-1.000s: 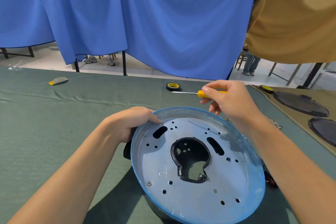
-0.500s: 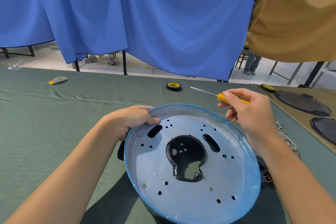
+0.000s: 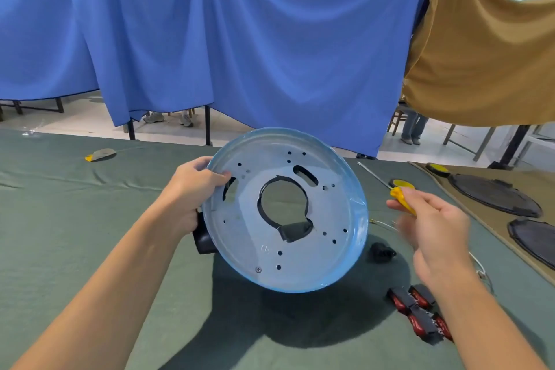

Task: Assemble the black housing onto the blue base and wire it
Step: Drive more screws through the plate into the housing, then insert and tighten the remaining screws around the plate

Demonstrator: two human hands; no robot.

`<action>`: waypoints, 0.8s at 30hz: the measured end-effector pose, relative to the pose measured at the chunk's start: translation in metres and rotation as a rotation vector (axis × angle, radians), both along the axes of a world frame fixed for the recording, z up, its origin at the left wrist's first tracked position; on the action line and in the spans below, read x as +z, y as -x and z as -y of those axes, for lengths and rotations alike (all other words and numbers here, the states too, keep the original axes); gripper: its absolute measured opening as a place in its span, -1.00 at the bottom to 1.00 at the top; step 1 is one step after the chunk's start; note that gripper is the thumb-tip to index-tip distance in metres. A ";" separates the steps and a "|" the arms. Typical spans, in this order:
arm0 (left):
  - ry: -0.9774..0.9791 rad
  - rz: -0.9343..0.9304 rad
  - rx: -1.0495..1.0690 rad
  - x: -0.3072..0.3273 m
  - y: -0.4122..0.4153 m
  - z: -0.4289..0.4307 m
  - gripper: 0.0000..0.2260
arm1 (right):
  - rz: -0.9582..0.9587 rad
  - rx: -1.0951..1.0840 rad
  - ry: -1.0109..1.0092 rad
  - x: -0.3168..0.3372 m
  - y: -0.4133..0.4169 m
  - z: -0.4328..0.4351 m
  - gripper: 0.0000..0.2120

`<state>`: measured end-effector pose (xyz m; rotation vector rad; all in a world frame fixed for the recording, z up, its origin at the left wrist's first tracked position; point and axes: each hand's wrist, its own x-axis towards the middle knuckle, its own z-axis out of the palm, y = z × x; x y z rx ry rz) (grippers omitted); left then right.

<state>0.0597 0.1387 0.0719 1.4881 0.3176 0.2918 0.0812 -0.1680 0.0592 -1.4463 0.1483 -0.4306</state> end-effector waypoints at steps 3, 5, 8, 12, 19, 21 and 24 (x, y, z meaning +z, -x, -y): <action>0.024 0.050 0.064 0.004 0.001 0.005 -0.83 | 0.012 0.002 -0.004 0.002 0.004 -0.001 -0.89; 0.043 0.109 0.105 0.009 0.003 0.005 -0.82 | 0.020 0.008 -0.016 0.003 0.006 -0.001 -0.89; -0.022 0.238 0.208 0.018 0.007 0.006 -0.81 | 0.024 0.000 -0.031 0.004 0.007 -0.001 -0.89; -0.390 0.482 0.355 0.026 0.012 0.019 -0.77 | 0.016 -0.018 -0.061 0.002 0.005 -0.002 -0.89; -1.356 0.709 0.655 0.000 0.015 0.047 -0.50 | -0.017 -0.033 -0.084 -0.004 0.001 -0.002 -0.89; -1.534 0.733 0.708 -0.011 0.012 0.046 -0.54 | -0.024 -0.047 -0.081 -0.005 0.000 -0.002 -0.90; -1.655 0.763 0.679 -0.024 0.009 0.045 -0.60 | -0.018 -0.060 -0.080 -0.006 -0.001 -0.004 -0.90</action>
